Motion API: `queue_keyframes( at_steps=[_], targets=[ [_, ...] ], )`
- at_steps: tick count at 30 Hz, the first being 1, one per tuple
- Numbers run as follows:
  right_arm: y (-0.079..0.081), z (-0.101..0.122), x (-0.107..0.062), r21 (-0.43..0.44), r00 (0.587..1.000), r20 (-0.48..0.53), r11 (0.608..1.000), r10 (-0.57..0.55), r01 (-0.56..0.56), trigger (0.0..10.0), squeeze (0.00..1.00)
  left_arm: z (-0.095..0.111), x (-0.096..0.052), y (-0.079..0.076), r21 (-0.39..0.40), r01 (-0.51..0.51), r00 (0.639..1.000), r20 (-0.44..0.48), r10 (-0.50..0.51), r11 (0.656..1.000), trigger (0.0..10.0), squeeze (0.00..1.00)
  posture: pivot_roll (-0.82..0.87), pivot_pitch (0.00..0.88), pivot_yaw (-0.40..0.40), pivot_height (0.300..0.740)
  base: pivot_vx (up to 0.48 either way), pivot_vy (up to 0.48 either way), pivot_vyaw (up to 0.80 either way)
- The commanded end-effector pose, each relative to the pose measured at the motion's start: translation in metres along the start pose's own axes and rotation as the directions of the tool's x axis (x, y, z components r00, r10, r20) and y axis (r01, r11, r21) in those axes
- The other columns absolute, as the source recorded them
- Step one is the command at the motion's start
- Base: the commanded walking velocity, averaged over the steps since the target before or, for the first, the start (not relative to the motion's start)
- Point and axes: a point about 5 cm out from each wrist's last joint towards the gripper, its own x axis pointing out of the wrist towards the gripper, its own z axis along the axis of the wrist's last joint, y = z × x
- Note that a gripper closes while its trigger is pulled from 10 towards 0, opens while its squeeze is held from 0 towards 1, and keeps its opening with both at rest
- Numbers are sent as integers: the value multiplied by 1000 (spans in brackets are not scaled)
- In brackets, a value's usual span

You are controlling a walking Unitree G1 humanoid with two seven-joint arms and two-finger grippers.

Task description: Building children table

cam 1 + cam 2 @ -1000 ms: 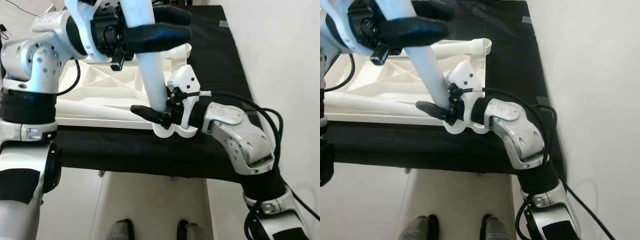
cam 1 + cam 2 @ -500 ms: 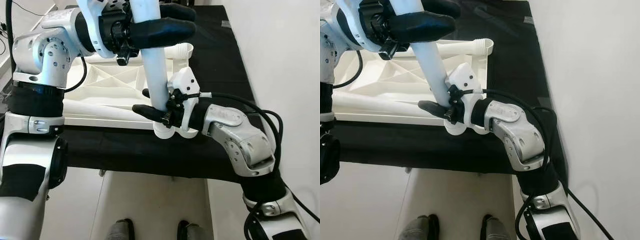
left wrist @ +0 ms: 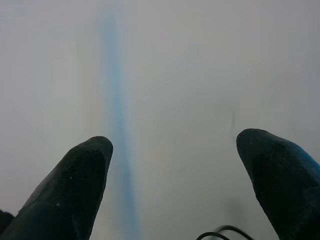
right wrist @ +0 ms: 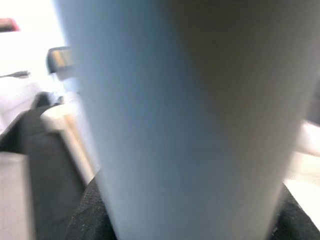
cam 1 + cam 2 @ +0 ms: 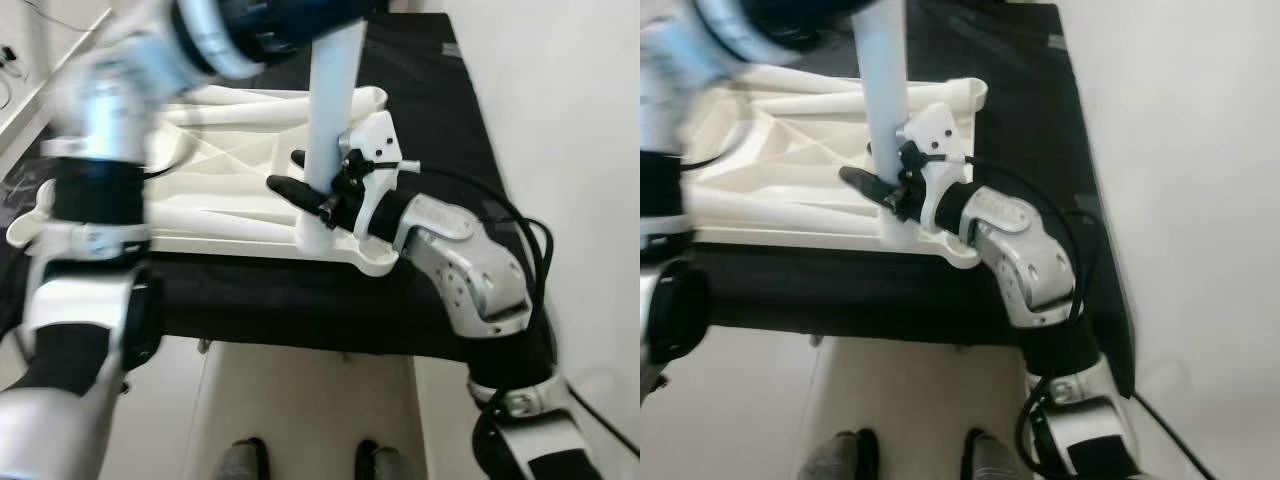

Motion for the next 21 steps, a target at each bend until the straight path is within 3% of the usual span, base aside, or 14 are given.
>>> queue_keyframes(
  at_steps=[1, 3, 6, 8, 9, 11, 12, 14, 15, 16, 18, 19, 20, 21],
  targets=[
    [-11, -4, -4, 20, 997, -11, 997, -72, 72, 0, 0, 17, 1, -12, 57, 49, 999, 19, -51, 997, 10000, 1000, 13, 203, -8, 740, 0, 0, 0],
    [-29, 2, -8, 28, 975, 39, 976, -217, 216, 0, 0, 27, -9, -20, 112, 11, 1000, 5, -12, 994, 10000, 1000, 19, 212, -8, 740, 0, 0, 0],
    [-43, 10, -12, 48, 946, 104, 951, -308, 305, 0, 0, 34, -16, -29, 130, -32, 999, 5, 31, 991, 10000, 1000, 22, 223, -5, 740, 0, 0, 0],
    [-43, 10, -12, 48, 946, 104, 951, -308, 305, 0, 0, 34, -16, -29, 130, -32, 999, 5, 31, 991, 10000, 1000, 22, 223, -5, 740, 0, 0, 0],
    [-45, 17, -16, 61, 947, 149, 958, -286, 280, 0, 0, 21, -21, -39, 95, -53, 998, -24, 55, 994, 10000, 1000, 19, 237, -5, 740, 0, 0, 0],
    [-45, 20, -17, 62, 950, 172, 965, -261, 254, 0, 0, 12, -23, -43, 69, -56, 997, -40, 59, 996, 10000, 1000, 17, 241, -6, 740, 0, 0, 0],
    [-43, 25, -20, 69, 955, 205, 976, -215, 205, 0, 0, -5, -26, -51, 9, -63, 996, -68, 64, 998, 10000, 812, 15, 250, -8, 740, 0, 0, 0],
    [-42, 28, -22, 72, 956, 228, 982, -185, 172, 0, 0, -15, -28, -56, -33, -69, 994, -84, 66, 997, 10000, 812, 15, 250, -8, 740, 0, 0, 0],
    [-39, 30, -24, 71, 960, 247, 991, -132, 118, 0, 0, -34, -32, -63, -84, -84, 991, -115, 74, 993, 10000, 0, 11, 262, -9, 740, 0, 0, 0],
    [-39, 30, -24, 71, 960, 247, 991, -132, 118, 0, 0, -34, -32, -63, -84, -84, 991, -115, 74, 993, 10000, 0, 11, 262, -9, 740, 0, 0, 0],
    [-32, 30, -29, 23, 969, 247, 1000, -21, 16, 0, 0, -78, -36, -81, -174, -112, 975, -208, 75, 978, 10000, 0, 6, 275, -11, 740, 0, 0, 0],
    [-32, 30, -29, 23, 969, 247, 1000, -21, 16, 0, 0, -78, -36, -81, -174, -112, 975, -208, 75, 978, 10000, 0, 6, 275, -11, 740, 0, 0, 0],
    [-28, 28, -31, -16, 973, 229, 999, 34, -31, 7176, 0, -100, -42, -90, -180, -145, 951, -296, 87, 973, 10000, 0, 7, 286, -11, 740, 0, 0, 0],
    [-28, 28, -31, -16, 973, 229, 999, 34, -31, 7176, 0, -100, -42, -90, -180, -145, 951, -296, 87, 973, 10000, 0, 7, 286, -11, 740, 0, 0, 0]
  ],
)
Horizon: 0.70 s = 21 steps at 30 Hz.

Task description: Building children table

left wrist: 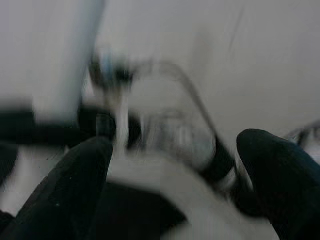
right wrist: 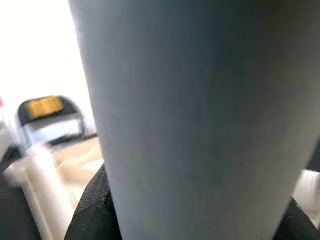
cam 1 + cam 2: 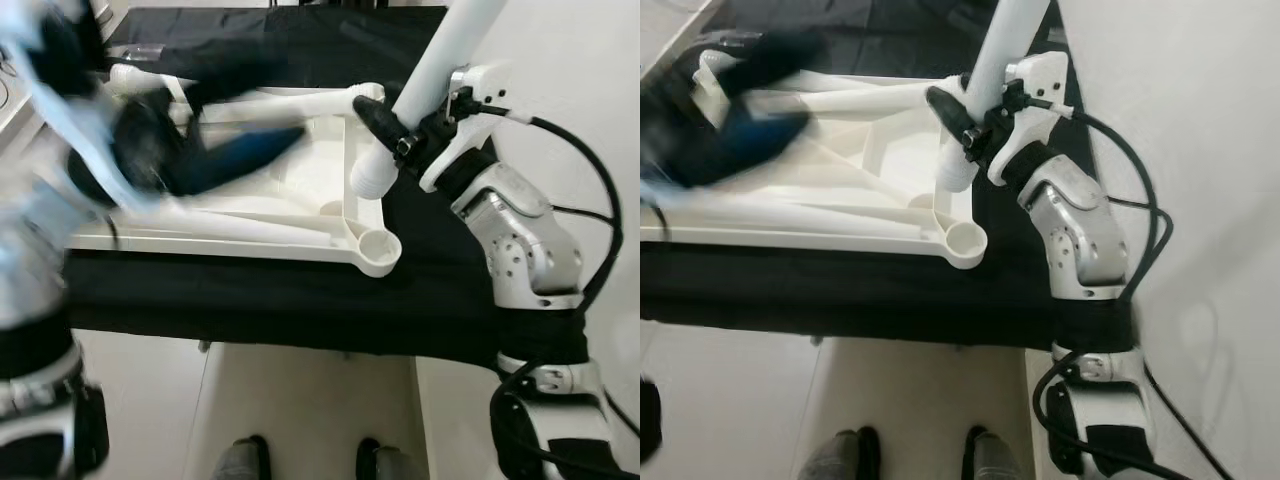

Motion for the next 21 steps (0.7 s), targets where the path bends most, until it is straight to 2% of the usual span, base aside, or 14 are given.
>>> queue_keyframes(
  at_steps=[1, 2, 3, 6, 8, 10, 11, 12, 13, 15, 16, 18, 19, 21],
  targets=[
    [9, 0, -2, -25, 997, 2, 997, 80, -79, 10000, 0, -14, 0, -6, 39, -17, 996, -92, 20, 999, 10000, 0, 3, 296, -11, 740, 0, 0, 0],
    [12, -5, -5, -38, 992, -40, 992, 118, -120, 10000, 0, -31, -4, -9, 34, -47, 985, -162, 52, 998, 10000, 0, 5, 305, -9, 740, 0, 0, 0],
    [12, -5, -5, -38, 992, -40, 992, 118, -120, 10000, 0, -31, -4, -9, 34, -47, 985, -162, 52, 998, 10000, 0, 5, 305, -9, 740, 0, 0, 0],
    [14, -15, -11, -48, 978, -118, 983, 170, -176, 10000, 0, -60, -10, -20, 10, -95, 955, -282, 94, 995, 10000, 0, 9, 326, -7, 740, 0, 0, 0],
    [11, -19, -12, -40, 972, -155, 982, 175, -184, 10000, 0, -75, -10, -31, -33, -100, 943, -321, 84, 994, 10000, 0, 11, 338, -6, 740, 0, 0, 0],
    [11, -19, -12, -40, 972, -155, 982, 175, -184, 10000, 0, -75, -10, -31, -33, -100, 943, -321, 84, 994, 10000, 0, 11, 338, -6, 740, 0, 0, 0],
    [8, -21, -13, -37, 970, -167, 982, 176, -184, 10000, 0, -84, -9, -39, -60, -100, 938, -338, 74, 993, 10000, 0, 11, 342, -7, 740, 0, 0, 0],
    [6, -20, -14, -18, 968, -166, 981, 189, -195, 10000, 0, -95, -8, -50, -104, -97, 935, -350, 55, 990, 10000, 0, 12, 355, -8, 740, 0, 0, 0],
    [6, -20, -14, -18, 968, -166, 981, 189, -195, 10000, 0, -95, -8, -50, -104, -97, 935, -350, 55, 990, 10000, 0, 12, 355, -8, 740, 0, 0, 0],
    [5, -16, -15, 28, 962, -137, 972, 234, -233, 10000, 0, -115, -8, -69, -153, -101, 926, -376, 37, 983, 10000, 0, 7, 368, -11, 740, 0, 0, 0],
    [5, -16, -15, 28, 962, -137, 972, 234, -233, 10000, 0, -115, -8, -69, -153, -101, 926, -376, 37, 983, 10000, 0, 7, 368, -11, 740, 0, 0, 0],
    [8, -11, -15, 94, 951, -62, 951, 302, -295, 10000, 0, -131, -10, -83, -191, -109, 915, -403, 23, 976, 10000, 0, 5, 375, -12, 740, 0, 0, 0],
    [8, -11, -15, 94, 951, -62, 951, 302, -295, 10000, 0, -131, -10, -83, -191, -109, 915, -403, 23, 976, 10000, 0, 5, 375, -12, 740, 0, 0, 0],
    [20, -14, -17, 118, 908, -28, 904, 417, -411, 10000, 0, -147, -12, -93, -189, -137, 898, -439, 41, 972, 10000, 0, 13, 394, -8, 740, 0, 0, 0]
  ],
)
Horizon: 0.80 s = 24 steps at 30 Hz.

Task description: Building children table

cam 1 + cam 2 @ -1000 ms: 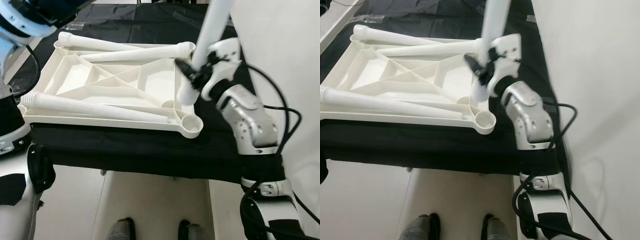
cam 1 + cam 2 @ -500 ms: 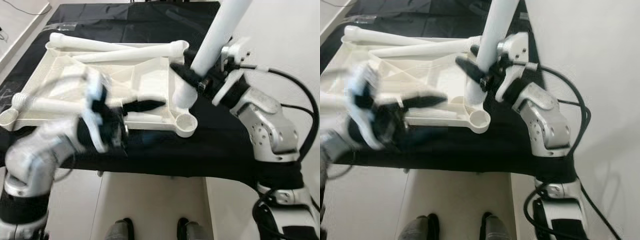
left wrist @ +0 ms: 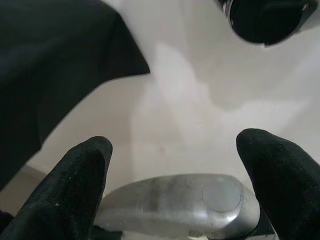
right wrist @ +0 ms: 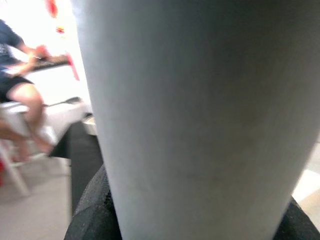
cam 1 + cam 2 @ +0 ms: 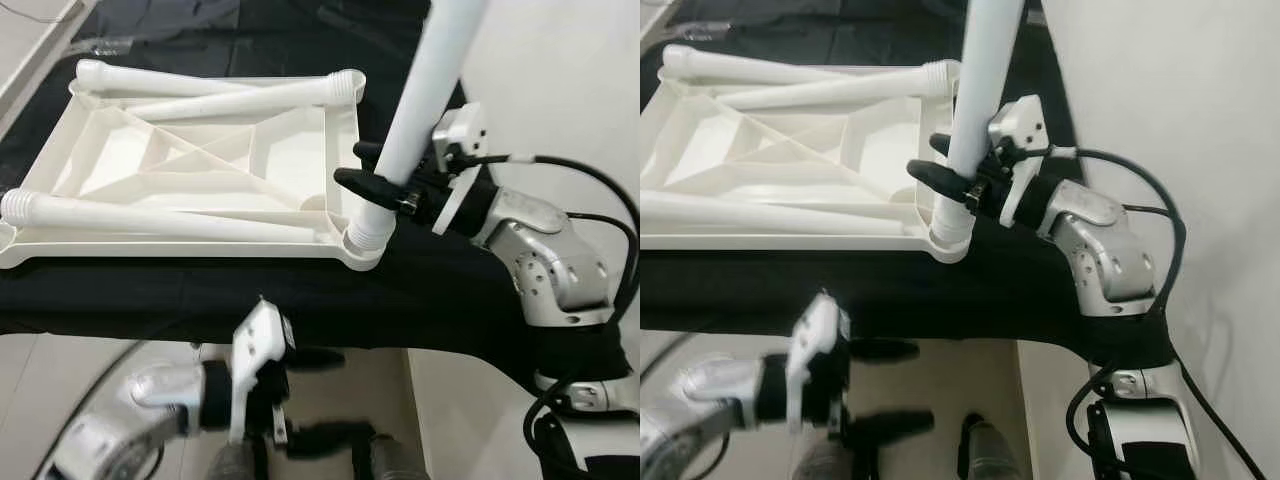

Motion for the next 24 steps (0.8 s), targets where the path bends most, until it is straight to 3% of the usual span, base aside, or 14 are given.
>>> queue_keyframes(
  at_steps=[1, 4, 8, 19, 24],
  targets=[
    [11, -1, 3, 8, 994, 27, 994, 106, -106, 10000, 0, -11, 4, -5, 7, -17, 1000, -24, 17, 1000, 10000, 0, 13, 394, -8, 740, 0, 0, 0],
    [22, -8, 8, 14, 976, 51, 977, 211, -212, 10000, 0, -24, 9, -9, 20, -55, 997, -52, 56, 998, 10000, 0, 24, 419, -14, 740, 0, 0, 0],
    [22, -7, 9, 6, 973, 57, 975, 222, -223, 10000, 0, -25, 9, -11, 22, -63, 997, -50, 64, 998, 10000, 0, 27, 426, -12, 740, 0, 0, 0],
    [14, -1, 9, -51, 960, 41, 960, 276, -274, 10000, 0, -29, 12, -27, 22, -65, 997, -33, 65, 998, 10000, 0, 47, 464, -4, 740, 0, 0, 0],
    [5, 18, -1, -99, 931, 25, 928, 364, -360, 10000, 0, -32, 13, -34, 11, -56, 998, -30, 56, 998, 10000, 0, 52, 477, -7, 740, 0, 0, 0]
  ],
)
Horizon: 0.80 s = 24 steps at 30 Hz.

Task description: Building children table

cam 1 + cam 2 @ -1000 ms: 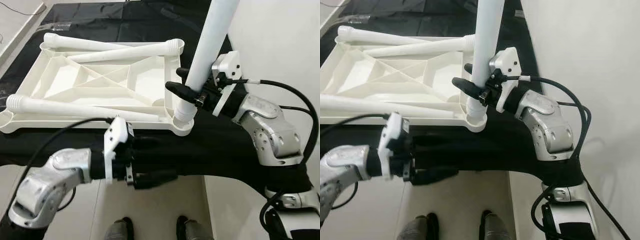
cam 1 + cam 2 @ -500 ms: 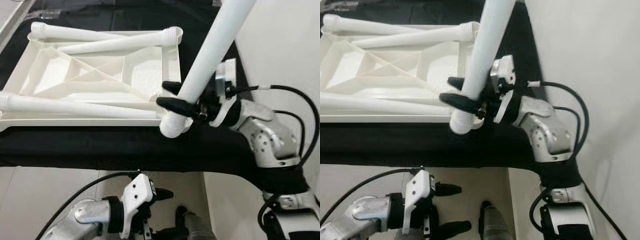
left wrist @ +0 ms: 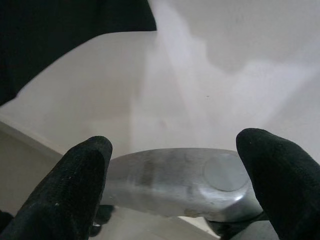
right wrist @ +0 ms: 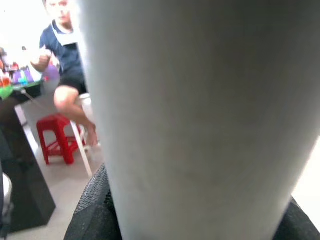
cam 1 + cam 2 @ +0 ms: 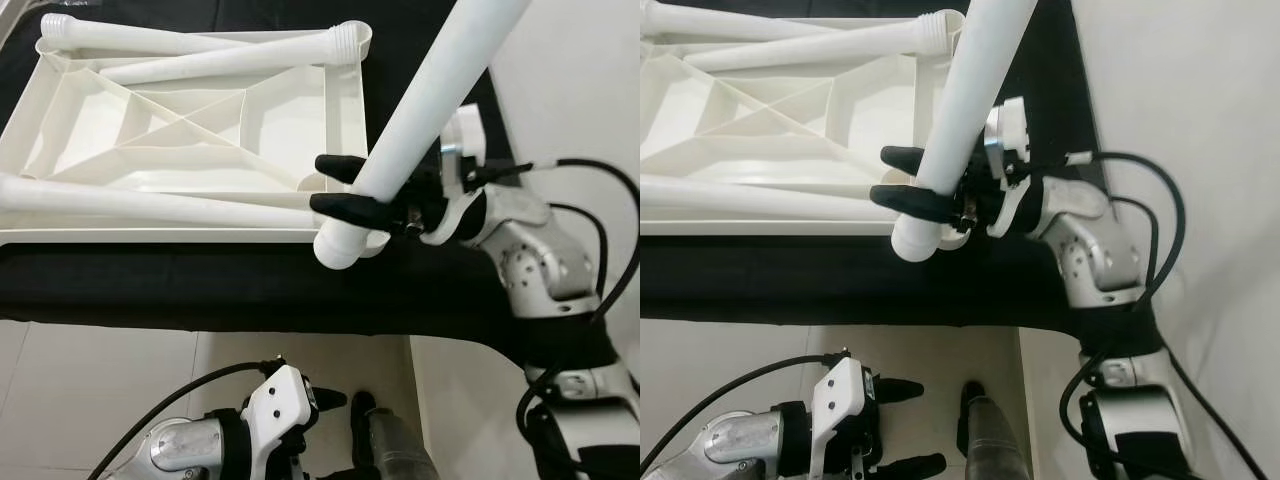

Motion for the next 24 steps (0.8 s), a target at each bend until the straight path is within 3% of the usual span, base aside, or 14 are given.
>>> queue_keyframes(
  at_steps=[1, 11, 13, 16, 24],
  targets=[
    [1, 5, -3, -18, 998, 6, 998, 56, -56, 10000, 0, -2, 2, -9, -14, 26, 1000, 5, -26, 1000, 10000, 0, 53, 481, -9, 740, 0, 0, 0],
    [-1, 20, -6, -61, 983, -60, 982, 174, -178, 10000, 0, -3, 1, -14, -22, 34, 999, 9, -34, 999, 10000, 0, 48, 489, -16, 740, 0, 0, 0],
    [7, 16, 1, -36, 963, -74, 965, 258, -261, 10000, 0, -4, 2, -15, -25, 39, 999, 11, -38, 999, 10000, 0, 45, 491, -18, 740, 0, 0, 0],
    [10, 12, 12, -26, 953, -69, 954, 296, -298, 10000, 0, -4, 3, -16, -30, 43, 999, 15, -43, 999, 10000, 0, 45, 491, -18, 740, 0, 0, 0],
    [-8, 7, 35, -59, 979, -30, 977, 204, -205, 10000, 0, -5, 6, -16, -38, 51, 999, 19, -50, 998, 10000, 0, 42, 465, -25, 740, 0, 0, 0]
  ],
)
